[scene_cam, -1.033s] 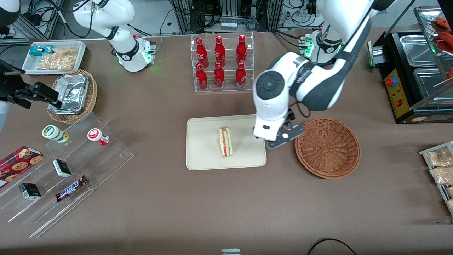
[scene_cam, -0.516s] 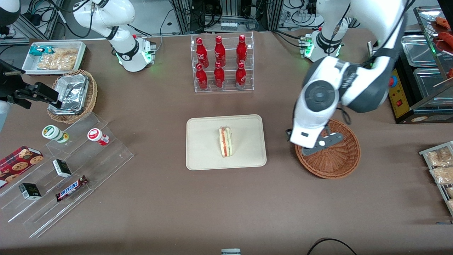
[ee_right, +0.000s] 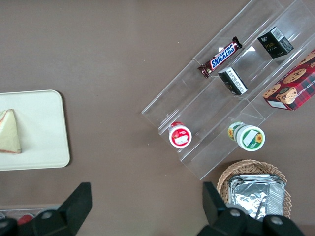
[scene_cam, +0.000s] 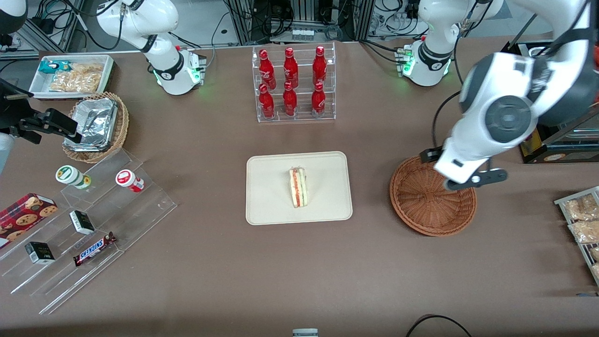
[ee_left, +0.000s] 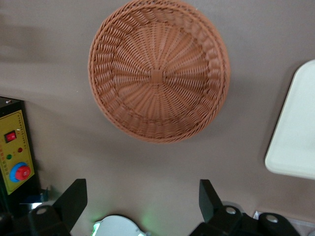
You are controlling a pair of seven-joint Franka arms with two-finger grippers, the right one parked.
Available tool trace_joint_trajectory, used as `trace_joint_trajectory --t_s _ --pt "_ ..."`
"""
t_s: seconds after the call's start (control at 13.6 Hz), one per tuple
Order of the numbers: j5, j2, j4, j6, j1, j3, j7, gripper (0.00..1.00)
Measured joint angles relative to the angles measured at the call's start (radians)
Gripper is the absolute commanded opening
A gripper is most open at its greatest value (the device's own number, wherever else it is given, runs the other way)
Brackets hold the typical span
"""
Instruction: Place sandwich from basket to tray
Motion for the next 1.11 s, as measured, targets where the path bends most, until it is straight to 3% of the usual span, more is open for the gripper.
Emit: trace_joint_trajectory --t_s 0.37,1.11 --pt "-0.051 -0.08 0.012 -0.092 0.009 0.154 0.291 1.0" --pt "-0.052 -0.124 0.091 -0.103 0.009 0.202 0.342 1.0"
